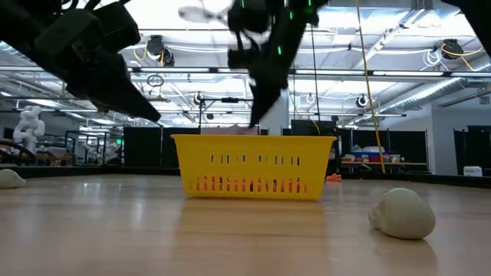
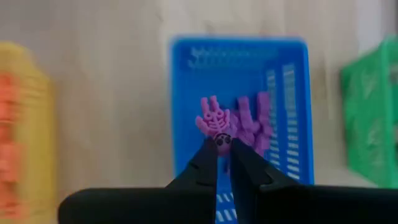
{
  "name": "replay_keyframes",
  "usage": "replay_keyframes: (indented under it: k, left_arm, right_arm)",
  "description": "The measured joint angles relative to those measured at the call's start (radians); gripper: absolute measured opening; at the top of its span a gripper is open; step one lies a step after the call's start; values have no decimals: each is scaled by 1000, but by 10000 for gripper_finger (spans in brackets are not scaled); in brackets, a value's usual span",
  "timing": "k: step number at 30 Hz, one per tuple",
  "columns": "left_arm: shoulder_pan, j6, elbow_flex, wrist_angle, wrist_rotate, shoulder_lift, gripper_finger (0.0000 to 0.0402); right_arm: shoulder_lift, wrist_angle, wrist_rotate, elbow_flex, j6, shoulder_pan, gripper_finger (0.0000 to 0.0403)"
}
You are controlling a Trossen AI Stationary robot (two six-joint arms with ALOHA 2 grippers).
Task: Sort Halloween decoration
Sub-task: Put the purple skeleton toy into the blue bin, then put the white skull toy into the green bin
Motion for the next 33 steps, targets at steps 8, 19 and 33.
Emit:
replay_keyframes:
  k: [8, 19, 33]
  left_arm:
    - [4, 4, 0, -24, 29, 0, 10]
    - [4, 100, 0, -53, 156, -56, 10]
    - [-30, 126, 156, -694, 387, -216, 10]
  right_arm:
    - [1, 205, -122, -195, -14, -132, 4]
    - [-53, 191, -117, -176, 29, -136, 100]
    - [-282, 500, -41, -484, 59, 39, 12]
